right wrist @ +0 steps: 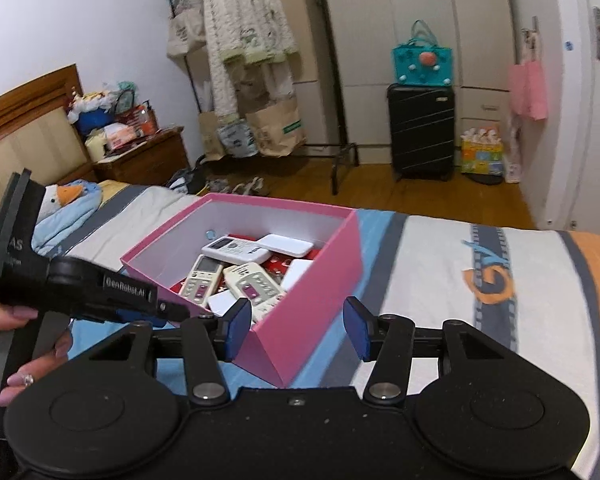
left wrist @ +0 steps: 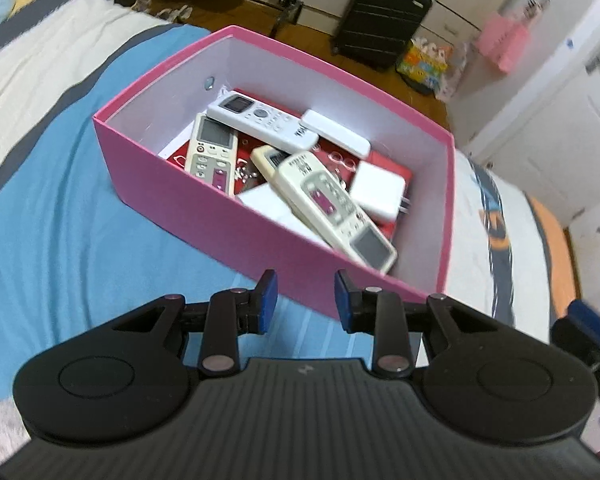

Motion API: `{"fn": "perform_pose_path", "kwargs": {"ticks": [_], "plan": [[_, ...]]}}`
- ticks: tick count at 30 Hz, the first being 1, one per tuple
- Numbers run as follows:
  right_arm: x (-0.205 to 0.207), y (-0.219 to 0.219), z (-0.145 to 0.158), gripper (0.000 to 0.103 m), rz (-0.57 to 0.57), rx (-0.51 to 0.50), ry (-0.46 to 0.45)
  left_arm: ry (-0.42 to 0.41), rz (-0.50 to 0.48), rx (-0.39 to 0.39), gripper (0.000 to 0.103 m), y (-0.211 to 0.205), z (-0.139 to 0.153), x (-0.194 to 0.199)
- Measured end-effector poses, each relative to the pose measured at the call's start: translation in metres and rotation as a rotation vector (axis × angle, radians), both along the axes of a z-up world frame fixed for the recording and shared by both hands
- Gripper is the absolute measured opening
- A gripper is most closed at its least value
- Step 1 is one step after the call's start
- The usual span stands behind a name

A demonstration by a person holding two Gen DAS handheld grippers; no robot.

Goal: Organize rigid objects

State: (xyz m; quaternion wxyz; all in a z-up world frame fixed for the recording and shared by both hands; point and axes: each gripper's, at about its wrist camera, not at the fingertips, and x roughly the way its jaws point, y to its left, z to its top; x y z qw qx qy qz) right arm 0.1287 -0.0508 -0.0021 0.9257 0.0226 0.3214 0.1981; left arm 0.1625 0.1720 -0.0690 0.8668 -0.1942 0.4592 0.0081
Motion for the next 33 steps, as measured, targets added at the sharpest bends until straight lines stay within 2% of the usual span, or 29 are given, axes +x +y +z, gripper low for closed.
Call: {"fn": "perform_pose_path", "kwargs": {"ticks": [8,12,16,25,29,33], "plan": [[-0.035,-0.025,0.011,0.058,-0.103,-0.015,-0.035,-0.07,-0.067,0.139,0.031,-0.03,0.029,-0.036],[-0.048,-0.034,0.016,0.059,-0.15,-0.014,-0.038,-0.089,-0.117,0.162,0.033,-0.046,0.041,-0.053],[-0.057,-0.037,0.018,0.06,-0.191,-0.048,-0.044,-0.11,-0.151,0.199,0.041,-0.06,0.053,-0.069],[-0.068,-0.044,0.022,0.061,-0.227,-0.035,-0.035,-0.176,-0.197,0.26,0.043,-0.079,0.083,-0.102],[-0.075,-0.043,0.024,0.071,-0.25,-0.051,-0.044,-0.192,-0.215,0.272,0.049,-0.087,0.091,-0.114],[-0.08,-0.045,0.026,0.076,-0.279,-0.05,-0.045,-0.2,-0.227,0.281,0.054,-0.094,0.091,-0.12]]}}
